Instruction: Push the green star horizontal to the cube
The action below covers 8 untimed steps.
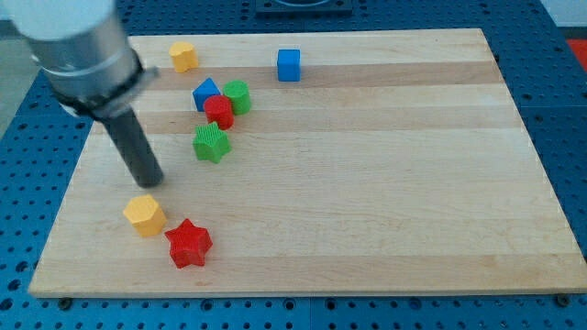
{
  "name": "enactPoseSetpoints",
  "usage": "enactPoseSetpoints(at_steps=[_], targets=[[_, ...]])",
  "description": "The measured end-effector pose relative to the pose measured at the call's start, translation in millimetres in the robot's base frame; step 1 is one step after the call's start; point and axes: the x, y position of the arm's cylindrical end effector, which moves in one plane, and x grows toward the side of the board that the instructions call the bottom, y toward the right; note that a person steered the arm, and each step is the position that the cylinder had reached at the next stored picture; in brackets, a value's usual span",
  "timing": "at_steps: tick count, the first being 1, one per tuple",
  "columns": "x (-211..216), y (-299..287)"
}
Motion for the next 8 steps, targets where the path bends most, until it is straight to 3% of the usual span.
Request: enactPoseSetpoints(at_steps=[2,4,5,6,7,8], targets=[[-56,140],[-4,166],[-54,203],[-69,270],[-27,258],[-35,294]])
